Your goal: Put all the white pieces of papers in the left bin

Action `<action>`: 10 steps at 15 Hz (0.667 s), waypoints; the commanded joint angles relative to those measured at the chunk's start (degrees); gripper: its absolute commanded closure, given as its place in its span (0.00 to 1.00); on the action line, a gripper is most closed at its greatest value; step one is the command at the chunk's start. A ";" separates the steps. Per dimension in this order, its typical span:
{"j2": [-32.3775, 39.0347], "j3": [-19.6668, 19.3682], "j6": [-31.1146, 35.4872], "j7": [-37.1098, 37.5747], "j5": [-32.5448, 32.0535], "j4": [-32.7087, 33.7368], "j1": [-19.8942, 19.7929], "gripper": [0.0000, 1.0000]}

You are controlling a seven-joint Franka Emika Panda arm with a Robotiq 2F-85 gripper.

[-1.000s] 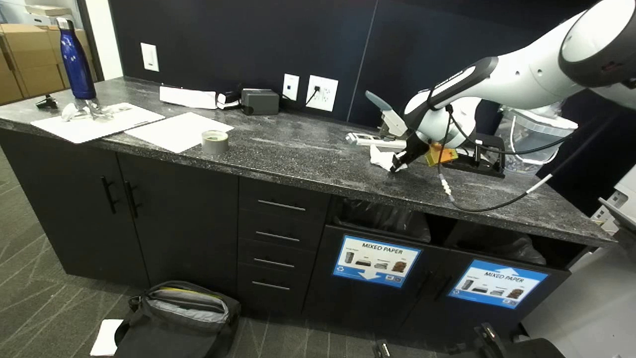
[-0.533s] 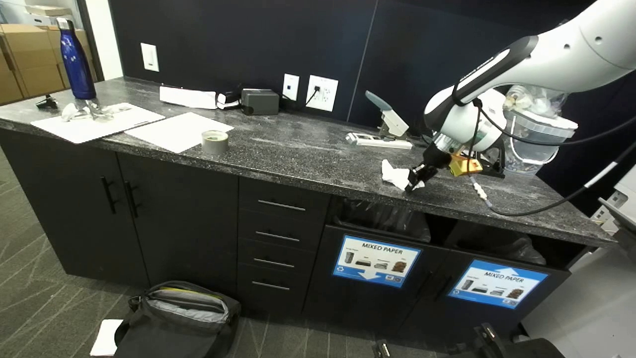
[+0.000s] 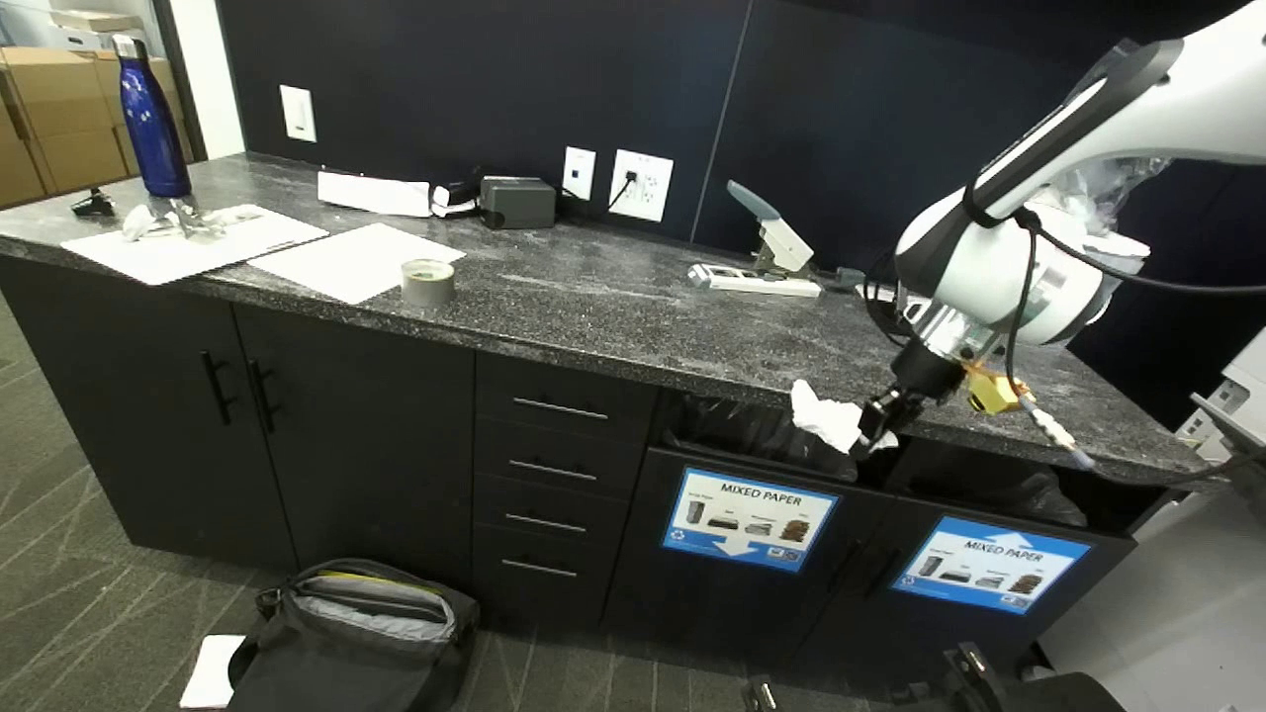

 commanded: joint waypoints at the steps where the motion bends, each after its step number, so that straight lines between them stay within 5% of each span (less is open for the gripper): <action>1: -10.29 -3.49 0.58 -4.67 3.31 -14.52 1.67 0.90; 7: -11.94 -7.71 12.11 -10.56 12.34 -28.11 4.66 0.91; 10: -6.31 -2.16 19.91 -14.63 25.77 -26.73 2.71 0.91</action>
